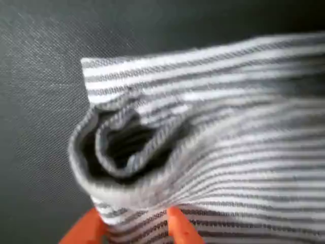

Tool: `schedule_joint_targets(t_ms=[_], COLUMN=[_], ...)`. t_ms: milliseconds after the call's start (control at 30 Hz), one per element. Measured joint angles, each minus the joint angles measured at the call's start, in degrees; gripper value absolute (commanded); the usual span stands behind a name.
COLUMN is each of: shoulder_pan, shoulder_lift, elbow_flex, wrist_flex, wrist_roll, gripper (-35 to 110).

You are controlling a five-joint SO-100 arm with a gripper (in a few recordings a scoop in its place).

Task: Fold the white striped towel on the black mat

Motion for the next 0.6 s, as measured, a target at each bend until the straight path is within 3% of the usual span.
schedule_joint_targets(t_ms=[67,500,600], shoulder_pan=[-0.4,-4.4,-4.7], shoulder_lift=[-2.1,-10.9,-10.9], elbow_flex=[-1.0,-14.8,-14.9], wrist_flex=[-0.8,-2.5,-2.0], wrist_roll=[-0.7,10.8,10.8], gripper=[0,0,9])
